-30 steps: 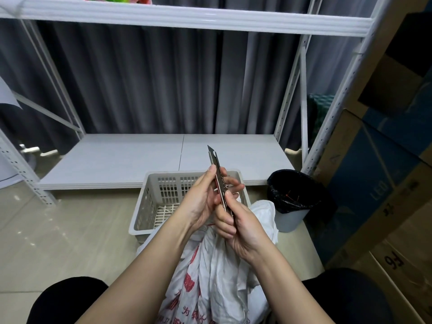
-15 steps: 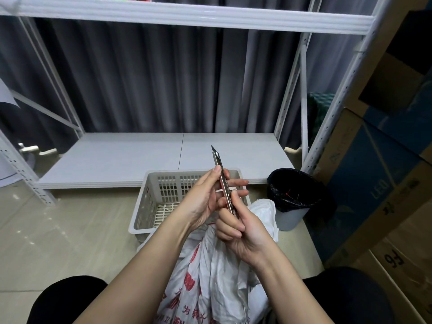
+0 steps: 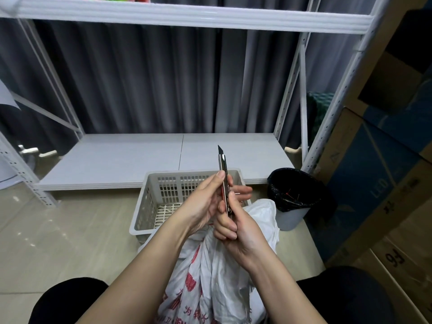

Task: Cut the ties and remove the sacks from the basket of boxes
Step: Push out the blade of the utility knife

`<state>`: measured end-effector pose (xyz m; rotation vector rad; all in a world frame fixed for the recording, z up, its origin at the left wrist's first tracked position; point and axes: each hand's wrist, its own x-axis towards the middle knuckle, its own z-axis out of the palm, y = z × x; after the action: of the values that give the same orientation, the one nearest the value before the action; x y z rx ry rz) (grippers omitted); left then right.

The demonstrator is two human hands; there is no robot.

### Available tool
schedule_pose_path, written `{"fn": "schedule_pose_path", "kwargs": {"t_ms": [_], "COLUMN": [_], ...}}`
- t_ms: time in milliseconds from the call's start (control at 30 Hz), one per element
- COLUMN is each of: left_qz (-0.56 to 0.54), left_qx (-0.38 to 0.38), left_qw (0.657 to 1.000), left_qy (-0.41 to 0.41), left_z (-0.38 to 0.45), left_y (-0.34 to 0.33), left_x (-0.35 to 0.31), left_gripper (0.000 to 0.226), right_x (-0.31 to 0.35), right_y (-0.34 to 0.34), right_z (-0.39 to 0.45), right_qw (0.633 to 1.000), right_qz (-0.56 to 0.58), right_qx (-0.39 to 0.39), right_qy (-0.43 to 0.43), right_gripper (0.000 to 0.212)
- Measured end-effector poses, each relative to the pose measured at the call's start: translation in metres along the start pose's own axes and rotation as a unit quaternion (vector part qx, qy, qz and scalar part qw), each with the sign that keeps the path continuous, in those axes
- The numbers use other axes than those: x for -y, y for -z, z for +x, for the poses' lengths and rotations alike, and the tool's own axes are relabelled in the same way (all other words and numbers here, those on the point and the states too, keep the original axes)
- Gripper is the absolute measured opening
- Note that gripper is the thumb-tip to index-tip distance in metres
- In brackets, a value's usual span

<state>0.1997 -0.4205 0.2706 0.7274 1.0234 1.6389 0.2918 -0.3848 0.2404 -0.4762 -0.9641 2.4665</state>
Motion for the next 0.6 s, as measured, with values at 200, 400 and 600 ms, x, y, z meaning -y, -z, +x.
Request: {"fn": "schedule_pose_path", "kwargs": {"t_ms": [200, 400, 600], "left_qz": [0.044, 0.122, 0.121], "left_qx": [0.02, 0.012, 0.004], "left_qw": [0.999, 0.992, 0.992], "left_qy": [0.013, 0.015, 0.023], "left_z": [-0.004, -0.008, -0.014], "left_y": [0.004, 0.002, -0.005], "left_x": [0.004, 0.008, 0.006], "left_gripper": [0.028, 0.034, 0.037], "right_x": [0.0, 0.005, 0.002], "right_y": [0.002, 0.002, 0.01], "right_z": [0.0, 0.005, 0.012], "right_qw": [0.998, 0.993, 0.992], "right_qz": [-0.053, -0.111, -0.118], "right_qx": [-0.015, -0.019, -0.004], "right_qy": [-0.002, -0.032, -0.038], "right_gripper": [0.055, 0.073, 0.069]}}
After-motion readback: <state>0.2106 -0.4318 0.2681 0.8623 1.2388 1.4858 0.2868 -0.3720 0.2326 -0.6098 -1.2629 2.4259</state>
